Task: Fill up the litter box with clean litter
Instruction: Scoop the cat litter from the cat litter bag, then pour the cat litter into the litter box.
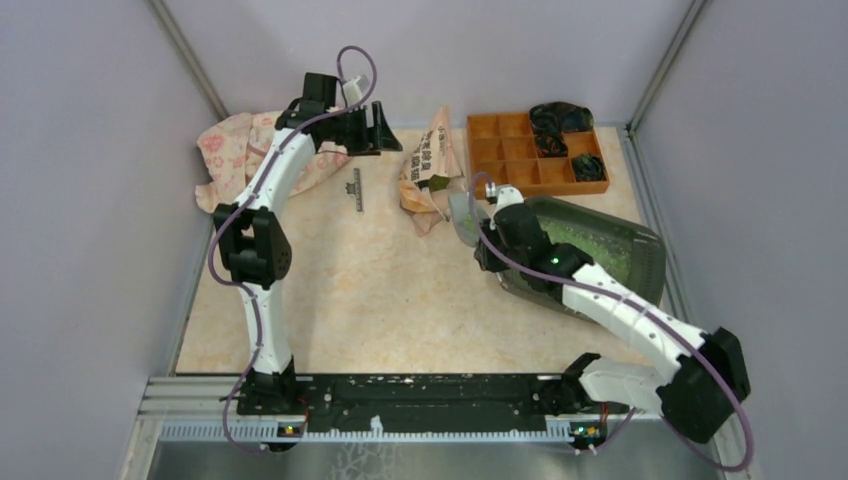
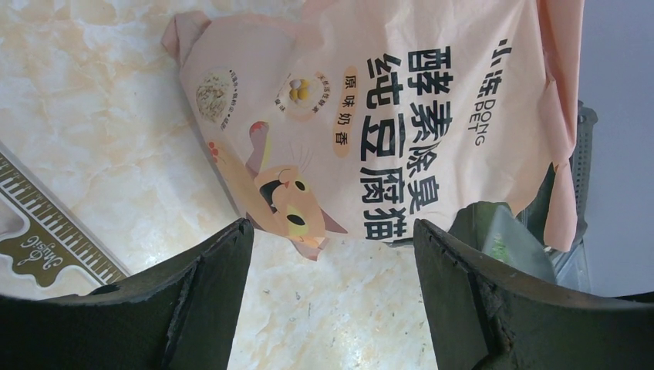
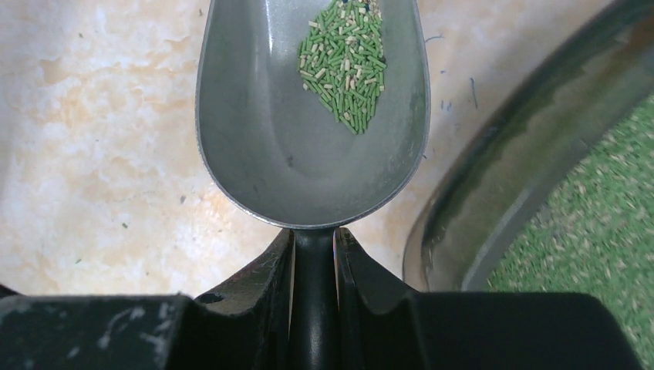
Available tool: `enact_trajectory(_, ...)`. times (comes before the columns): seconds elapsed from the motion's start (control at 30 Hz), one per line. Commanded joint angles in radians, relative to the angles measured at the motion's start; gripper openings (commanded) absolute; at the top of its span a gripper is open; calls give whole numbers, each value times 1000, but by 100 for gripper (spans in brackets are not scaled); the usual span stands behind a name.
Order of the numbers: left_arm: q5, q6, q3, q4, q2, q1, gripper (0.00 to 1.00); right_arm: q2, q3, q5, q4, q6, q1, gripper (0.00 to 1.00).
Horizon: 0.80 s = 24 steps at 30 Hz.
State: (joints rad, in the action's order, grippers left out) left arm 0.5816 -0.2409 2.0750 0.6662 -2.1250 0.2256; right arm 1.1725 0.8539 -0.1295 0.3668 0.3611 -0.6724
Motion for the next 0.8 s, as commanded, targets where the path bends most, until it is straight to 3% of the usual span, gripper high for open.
enact_trajectory(0.0, 44, -13, -12, -43, 42, 1, 82, -186, 53, -75, 101, 58, -10, 0)
enact_trajectory(0.17, 77, -23, -19, -62, 36, 1, 82, -262, 154, -121, 340, 136, -10, 0)
enact_trajectory(0.53, 161, -57, -29, -106, 4, -3, 81, -271, 472, -182, 867, 273, 22, 0)
enact_trajectory(0.63, 171, -58, -31, -105, -4, -6, 82, -264, 483, -88, 911, 266, 113, 0)
enact_trajectory(0.77, 191, -57, -41, -105, -5, -11, 82, -255, 425, 176, 885, 178, 347, 0)
